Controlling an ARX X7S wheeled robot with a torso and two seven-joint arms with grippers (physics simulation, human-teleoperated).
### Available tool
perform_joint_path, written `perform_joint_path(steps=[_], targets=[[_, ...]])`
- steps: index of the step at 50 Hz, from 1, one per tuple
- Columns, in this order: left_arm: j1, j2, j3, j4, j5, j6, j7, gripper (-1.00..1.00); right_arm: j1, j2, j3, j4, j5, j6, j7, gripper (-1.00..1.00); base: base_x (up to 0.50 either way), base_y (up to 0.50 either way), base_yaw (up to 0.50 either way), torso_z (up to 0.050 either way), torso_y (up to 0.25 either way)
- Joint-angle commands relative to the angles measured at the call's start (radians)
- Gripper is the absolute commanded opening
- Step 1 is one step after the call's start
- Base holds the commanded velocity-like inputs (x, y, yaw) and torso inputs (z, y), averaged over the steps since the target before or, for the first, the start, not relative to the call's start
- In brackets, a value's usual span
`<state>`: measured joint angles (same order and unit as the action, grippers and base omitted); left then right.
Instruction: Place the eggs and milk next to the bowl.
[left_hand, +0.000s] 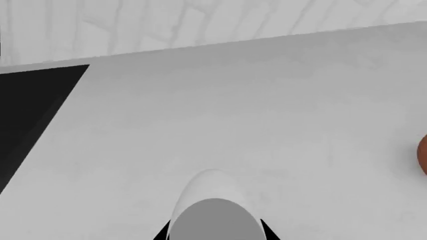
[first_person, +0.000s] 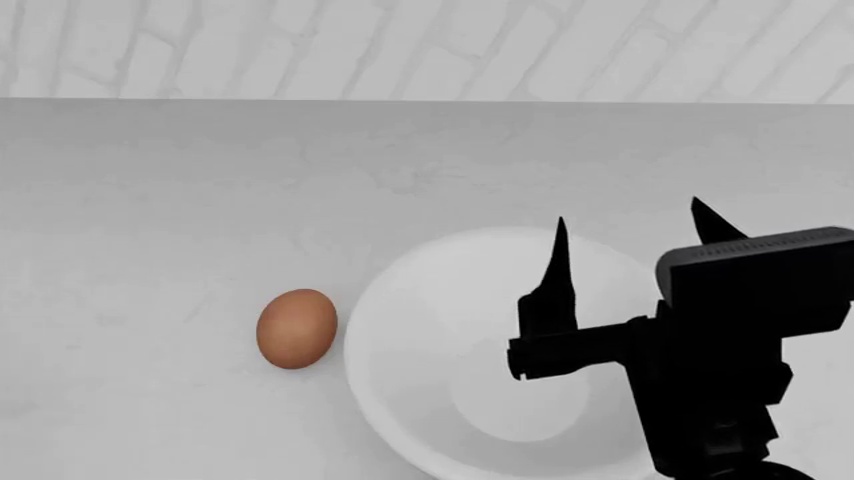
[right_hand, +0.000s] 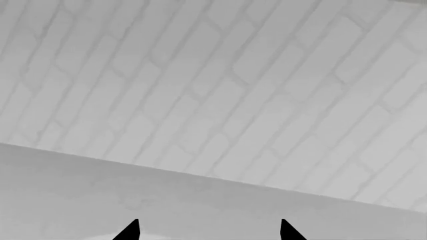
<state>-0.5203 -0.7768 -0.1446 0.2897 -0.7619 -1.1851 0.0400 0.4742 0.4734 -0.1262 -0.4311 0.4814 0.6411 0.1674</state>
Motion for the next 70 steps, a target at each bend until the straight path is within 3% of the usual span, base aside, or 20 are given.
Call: perform_joint_path(steps=[1,42,43,44,45,53,70], targets=[[0.002,-0.046,0.063,-0.001,-0.044,0.053,0.163,-1.0,-0.012,-0.008,0.017,0.0,-0.007,-0.006,-0.008,1.0,0.0,0.0,0.0,0.0,0.0],[-0.029,-0.177,0.301,-0.011,0.017,0.238,0.548,-1.0,-0.055,0.006,0.04,-0.034,0.013,-0.013,0.01,1.0,0.0,0.0,0.0,0.0,0.0],[-0.125,-0.027,0.299,0.102,-0.126,0.088,0.398,-1.0,-0.057,0.006,0.04,-0.036,0.013,-0.014,0.01,1.0,0.0,0.0,0.0,0.0,0.0],[-0.168,0.064,0.341,0.114,-0.12,-0.05,0.289,-1.0,-0.058,0.006,0.041,-0.037,0.013,-0.015,0.01,1.0,0.0,0.0,0.0,0.0,0.0],[-0.178,0.089,0.33,0.114,-0.143,-0.082,0.263,-1.0,-0.06,0.007,0.041,-0.038,0.013,-0.015,0.011,1.0,0.0,0.0,0.0,0.0,0.0],[-0.231,0.079,0.484,0.082,-0.027,0.003,0.337,-1.0,-0.066,0.008,0.043,-0.041,0.016,-0.015,0.014,1.0,0.0,0.0,0.0,0.0,0.0],[-0.272,0.112,0.59,0.095,0.016,0.014,0.35,-1.0,-0.07,0.016,0.047,-0.057,0.023,-0.007,0.024,1.0,0.0,0.0,0.0,0.0,0.0]])
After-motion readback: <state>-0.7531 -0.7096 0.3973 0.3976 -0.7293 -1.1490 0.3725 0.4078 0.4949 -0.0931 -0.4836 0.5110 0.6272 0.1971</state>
